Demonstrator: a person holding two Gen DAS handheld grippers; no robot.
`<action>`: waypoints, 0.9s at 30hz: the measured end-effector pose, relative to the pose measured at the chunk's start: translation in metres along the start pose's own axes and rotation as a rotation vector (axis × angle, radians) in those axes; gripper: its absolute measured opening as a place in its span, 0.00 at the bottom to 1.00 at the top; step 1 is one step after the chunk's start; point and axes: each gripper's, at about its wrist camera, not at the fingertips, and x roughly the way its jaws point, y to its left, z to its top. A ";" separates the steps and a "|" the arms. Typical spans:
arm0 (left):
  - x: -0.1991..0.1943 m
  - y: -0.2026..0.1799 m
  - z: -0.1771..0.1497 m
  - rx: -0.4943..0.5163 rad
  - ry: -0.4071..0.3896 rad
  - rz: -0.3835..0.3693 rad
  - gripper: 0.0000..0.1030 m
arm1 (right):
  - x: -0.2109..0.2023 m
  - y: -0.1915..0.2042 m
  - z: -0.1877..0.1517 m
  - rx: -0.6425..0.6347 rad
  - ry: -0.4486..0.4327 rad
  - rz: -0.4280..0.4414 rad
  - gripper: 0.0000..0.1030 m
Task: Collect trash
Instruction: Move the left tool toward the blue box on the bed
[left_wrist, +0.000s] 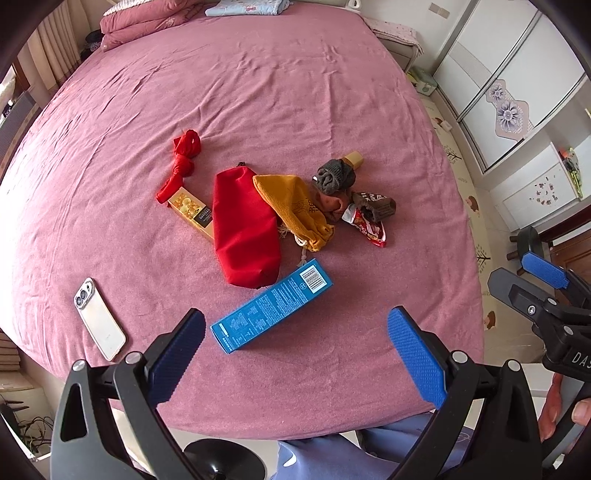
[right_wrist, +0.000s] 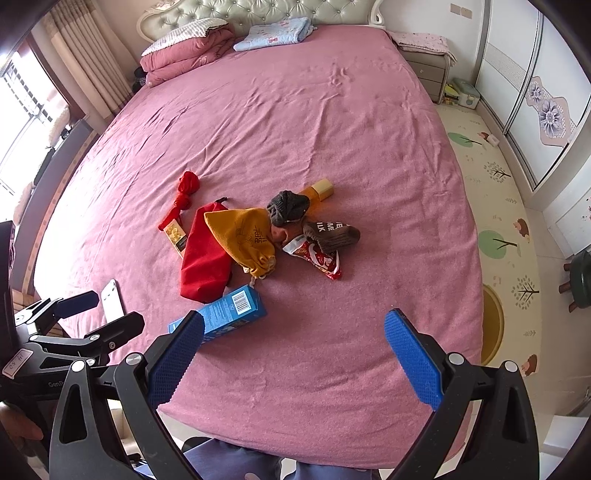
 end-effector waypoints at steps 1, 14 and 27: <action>0.000 0.000 -0.001 0.004 0.002 -0.003 0.96 | 0.000 0.002 0.000 -0.005 0.000 0.001 0.92; 0.012 0.007 -0.004 0.055 0.055 -0.010 0.96 | 0.010 0.006 0.000 -0.003 0.021 -0.007 0.92; 0.049 0.006 -0.015 0.191 0.163 -0.023 0.96 | 0.040 0.012 0.005 0.038 0.052 0.023 0.92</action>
